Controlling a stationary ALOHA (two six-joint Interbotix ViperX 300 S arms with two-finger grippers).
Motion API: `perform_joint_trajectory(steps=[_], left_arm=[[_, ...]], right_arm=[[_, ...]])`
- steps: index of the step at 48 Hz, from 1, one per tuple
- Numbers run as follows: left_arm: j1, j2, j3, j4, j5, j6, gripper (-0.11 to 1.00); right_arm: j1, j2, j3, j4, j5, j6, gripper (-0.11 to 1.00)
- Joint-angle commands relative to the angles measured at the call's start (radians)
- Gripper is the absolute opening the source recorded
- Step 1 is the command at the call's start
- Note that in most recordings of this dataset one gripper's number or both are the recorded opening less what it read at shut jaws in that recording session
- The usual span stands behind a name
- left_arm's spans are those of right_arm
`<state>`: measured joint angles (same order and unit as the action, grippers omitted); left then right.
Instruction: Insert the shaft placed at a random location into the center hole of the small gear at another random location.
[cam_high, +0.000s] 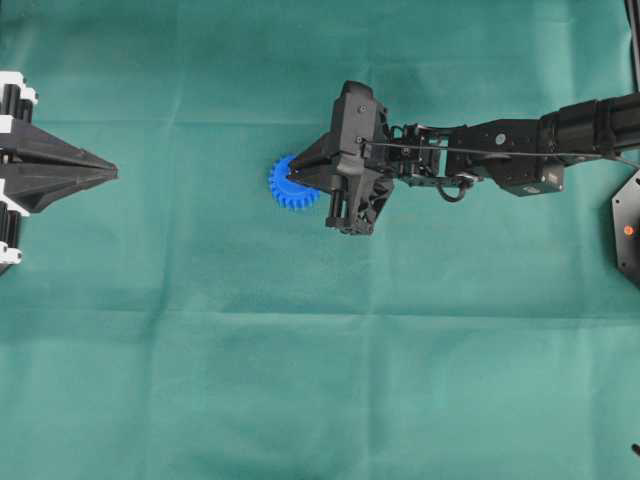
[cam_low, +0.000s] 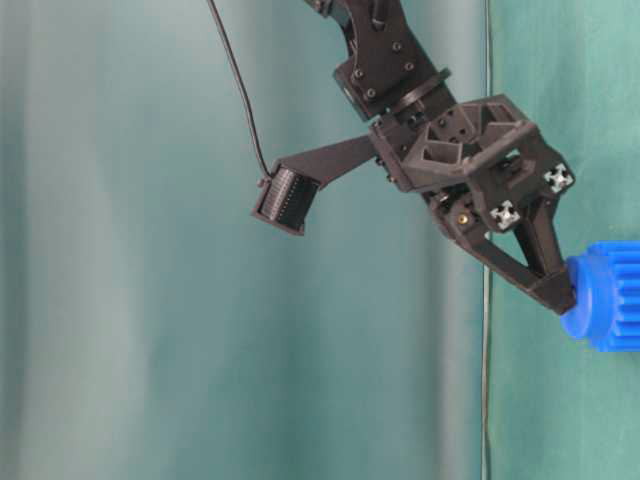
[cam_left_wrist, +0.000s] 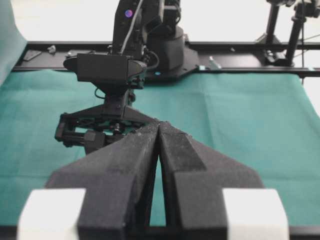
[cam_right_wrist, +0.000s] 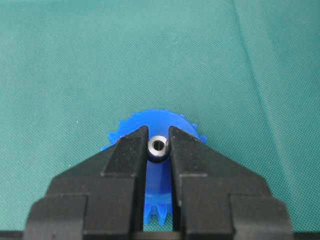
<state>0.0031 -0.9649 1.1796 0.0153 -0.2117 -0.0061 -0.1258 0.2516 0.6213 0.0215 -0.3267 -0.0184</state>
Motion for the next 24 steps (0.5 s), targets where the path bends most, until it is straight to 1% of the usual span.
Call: perform_joint_trajectory(steps=[1, 11, 13, 15, 17, 24], left_arm=[[0.002, 0.006, -0.023, 0.002, -0.005, -0.002, 0.0], [0.002, 0.008, -0.023, 0.002, -0.005, -0.003, 0.0], [0.002, 0.008, -0.021, 0.002, -0.005, -0.003, 0.0], [0.002, 0.008, -0.023, 0.002, -0.005, -0.003, 0.0], [0.002, 0.008, -0.023, 0.003, -0.005, -0.003, 0.0], [0.002, 0.006, -0.021, 0.002, -0.005, -0.003, 0.0]], right_arm=[[-0.003, -0.015, -0.015, 0.003, -0.003, 0.0, 0.12], [-0.003, -0.034, -0.009, 0.003, -0.003, 0.0, 0.13], [-0.003, -0.04, -0.008, 0.005, -0.003, 0.0, 0.16], [-0.002, -0.046, -0.008, 0.003, -0.002, 0.0, 0.23], [-0.002, -0.055, -0.008, 0.003, -0.003, -0.002, 0.34], [0.009, -0.081, -0.008, 0.002, -0.002, -0.002, 0.77]])
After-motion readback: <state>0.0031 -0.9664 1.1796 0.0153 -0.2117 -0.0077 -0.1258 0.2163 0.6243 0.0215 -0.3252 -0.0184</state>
